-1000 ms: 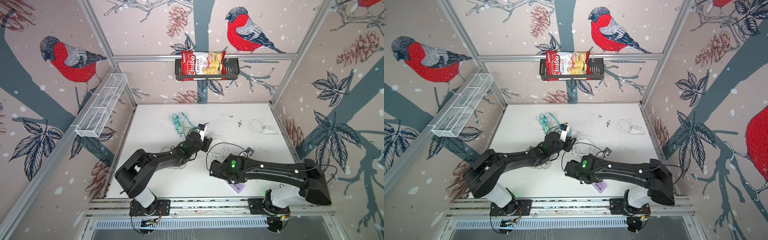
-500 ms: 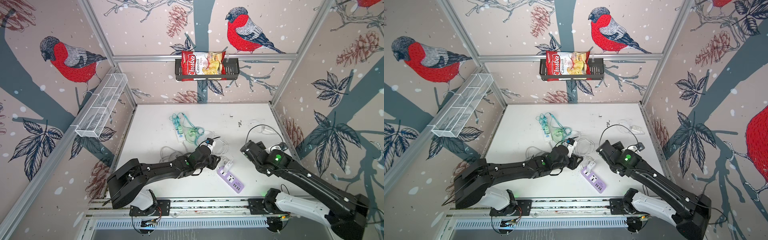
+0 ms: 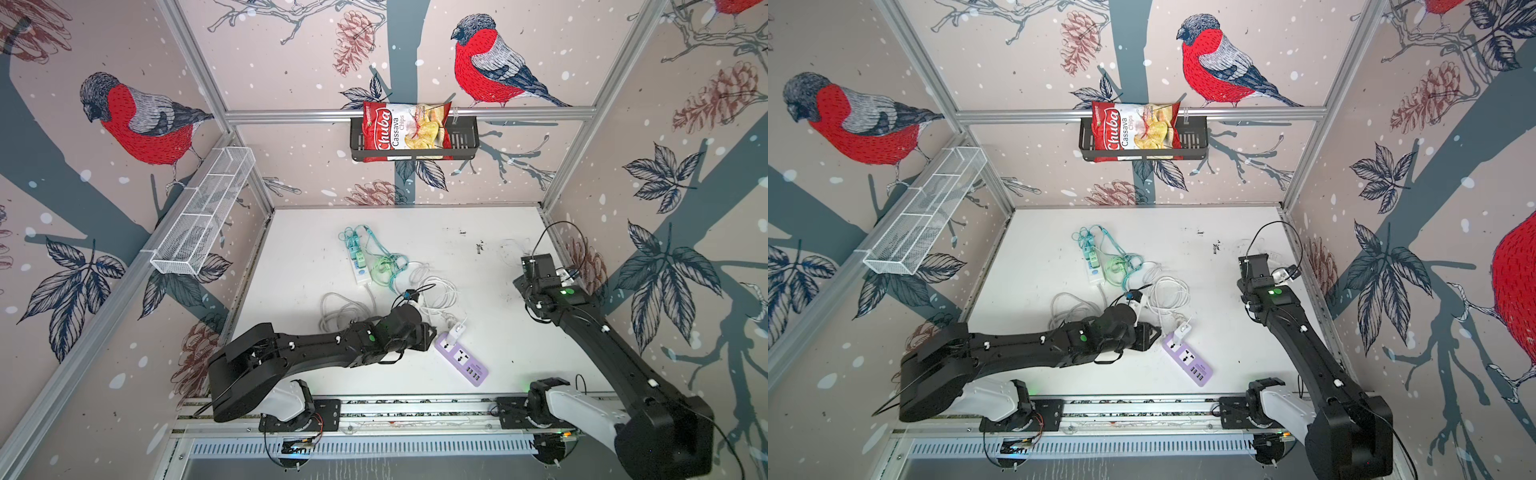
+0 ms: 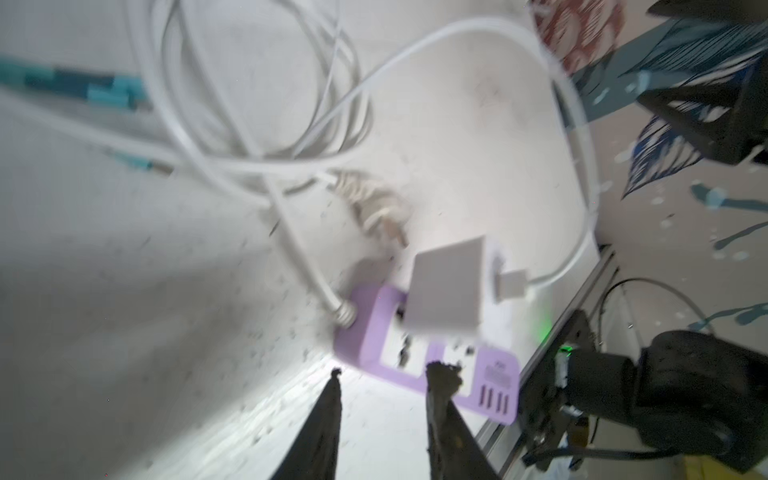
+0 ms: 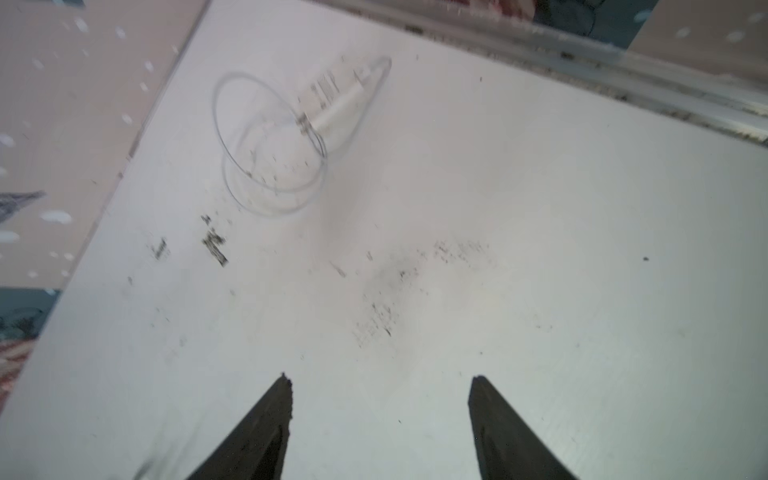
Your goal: Insert the plug
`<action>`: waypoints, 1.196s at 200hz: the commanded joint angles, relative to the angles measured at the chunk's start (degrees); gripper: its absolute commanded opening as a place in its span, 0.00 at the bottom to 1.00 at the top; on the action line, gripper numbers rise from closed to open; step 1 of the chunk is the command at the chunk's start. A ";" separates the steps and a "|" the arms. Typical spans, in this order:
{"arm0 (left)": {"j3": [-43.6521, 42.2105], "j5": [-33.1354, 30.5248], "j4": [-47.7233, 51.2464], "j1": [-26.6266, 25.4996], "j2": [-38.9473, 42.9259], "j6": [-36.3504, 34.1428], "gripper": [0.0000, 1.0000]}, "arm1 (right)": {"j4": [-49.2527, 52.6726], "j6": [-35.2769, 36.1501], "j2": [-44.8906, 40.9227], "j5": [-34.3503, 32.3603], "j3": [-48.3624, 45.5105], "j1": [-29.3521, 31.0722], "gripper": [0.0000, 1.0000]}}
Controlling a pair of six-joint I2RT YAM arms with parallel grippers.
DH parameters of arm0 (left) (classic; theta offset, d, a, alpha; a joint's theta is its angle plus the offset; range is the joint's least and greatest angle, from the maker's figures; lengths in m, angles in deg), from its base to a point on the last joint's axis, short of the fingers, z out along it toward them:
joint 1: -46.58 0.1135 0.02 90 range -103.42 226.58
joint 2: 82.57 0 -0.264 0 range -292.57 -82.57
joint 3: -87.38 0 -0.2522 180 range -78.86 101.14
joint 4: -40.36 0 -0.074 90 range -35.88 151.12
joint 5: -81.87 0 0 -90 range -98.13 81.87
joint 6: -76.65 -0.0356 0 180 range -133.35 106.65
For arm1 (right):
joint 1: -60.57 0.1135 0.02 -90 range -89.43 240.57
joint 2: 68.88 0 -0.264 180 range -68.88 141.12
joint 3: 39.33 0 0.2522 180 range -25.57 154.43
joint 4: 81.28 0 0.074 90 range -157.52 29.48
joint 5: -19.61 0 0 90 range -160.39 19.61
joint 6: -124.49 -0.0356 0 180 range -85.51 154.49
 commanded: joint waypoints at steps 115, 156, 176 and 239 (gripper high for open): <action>8.67 5.93 -5.57 6.85 -15.32 -3.54 0.47 | 0.36 4.11 -4.76 -1.77 -4.84 -2.17 0.69; 13.97 10.21 -5.12 7.95 -25.03 -2.93 0.45 | -3.56 5.26 -3.91 -0.72 -5.69 -6.14 0.69; 14.48 11.47 -5.93 9.51 -27.35 -3.06 0.37 | -7.19 6.05 0.15 0.33 -3.98 -9.69 0.69; 19.25 14.34 -5.97 17.43 -33.29 -8.41 0.03 | -10.72 10.49 26.85 1.13 17.90 -14.87 0.70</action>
